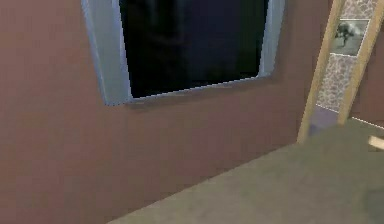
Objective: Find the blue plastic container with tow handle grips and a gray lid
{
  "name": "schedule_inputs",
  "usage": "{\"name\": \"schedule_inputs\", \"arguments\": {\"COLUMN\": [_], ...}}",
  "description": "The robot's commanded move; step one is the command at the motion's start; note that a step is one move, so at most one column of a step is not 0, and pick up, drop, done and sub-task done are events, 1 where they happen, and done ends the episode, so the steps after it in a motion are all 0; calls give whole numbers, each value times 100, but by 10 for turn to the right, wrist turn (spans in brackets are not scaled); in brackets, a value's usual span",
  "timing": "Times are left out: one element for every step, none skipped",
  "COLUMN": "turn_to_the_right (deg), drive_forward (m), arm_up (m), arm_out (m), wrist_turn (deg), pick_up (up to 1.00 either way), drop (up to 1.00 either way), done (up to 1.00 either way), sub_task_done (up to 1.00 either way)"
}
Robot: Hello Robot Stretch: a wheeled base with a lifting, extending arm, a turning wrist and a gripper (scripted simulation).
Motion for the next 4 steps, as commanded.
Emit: {"name": "schedule_inputs", "arguments": {"turn_to_the_right": [30, 0, 420, 0], "drive_forward": [0, 55, 0, 100], "arm_up": [0, 0, 0, 0], "arm_out": [0, 0, 0, 0], "wrist_turn": [0, 0, 0, 0], "pick_up": [0, 0, 0, 0], "drop": [0, 0, 0, 0], "done": [0, 0, 0, 0], "sub_task_done": [0, 0, 0, 0]}}
